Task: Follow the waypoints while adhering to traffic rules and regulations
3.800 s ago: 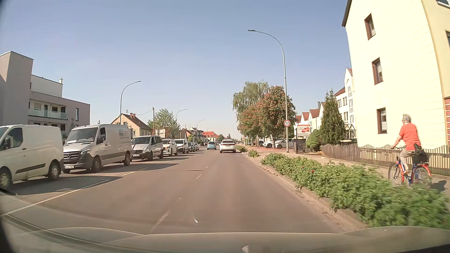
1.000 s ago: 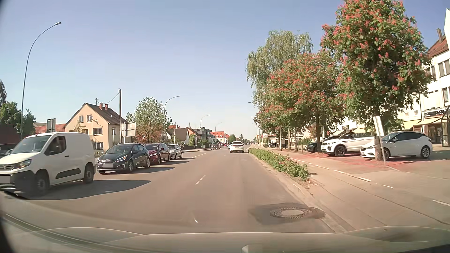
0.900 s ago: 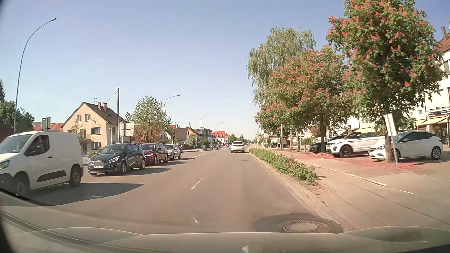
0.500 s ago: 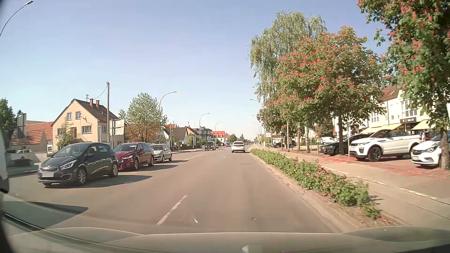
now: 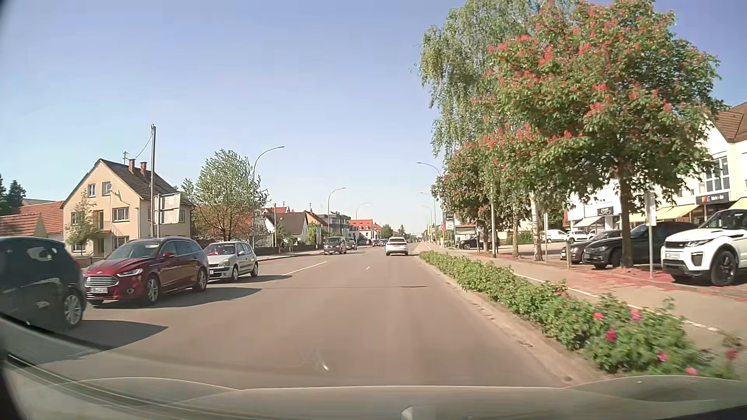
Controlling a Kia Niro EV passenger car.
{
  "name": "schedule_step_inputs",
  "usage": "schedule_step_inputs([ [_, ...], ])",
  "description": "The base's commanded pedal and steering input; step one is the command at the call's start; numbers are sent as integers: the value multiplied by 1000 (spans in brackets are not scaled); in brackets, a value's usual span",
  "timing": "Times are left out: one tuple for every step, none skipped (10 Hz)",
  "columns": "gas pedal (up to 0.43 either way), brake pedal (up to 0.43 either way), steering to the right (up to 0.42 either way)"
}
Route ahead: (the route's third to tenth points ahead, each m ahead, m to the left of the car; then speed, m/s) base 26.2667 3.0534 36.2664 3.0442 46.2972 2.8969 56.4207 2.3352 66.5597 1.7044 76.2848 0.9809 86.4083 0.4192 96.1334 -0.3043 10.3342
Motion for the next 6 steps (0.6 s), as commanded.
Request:
schedule_step_inputs([
  [209, 0, -1],
  [209, 0, -1],
  [209, 0, -1],
  [209, 0, -1],
  [209, 0, 0],
  [220, 0, 3],
])
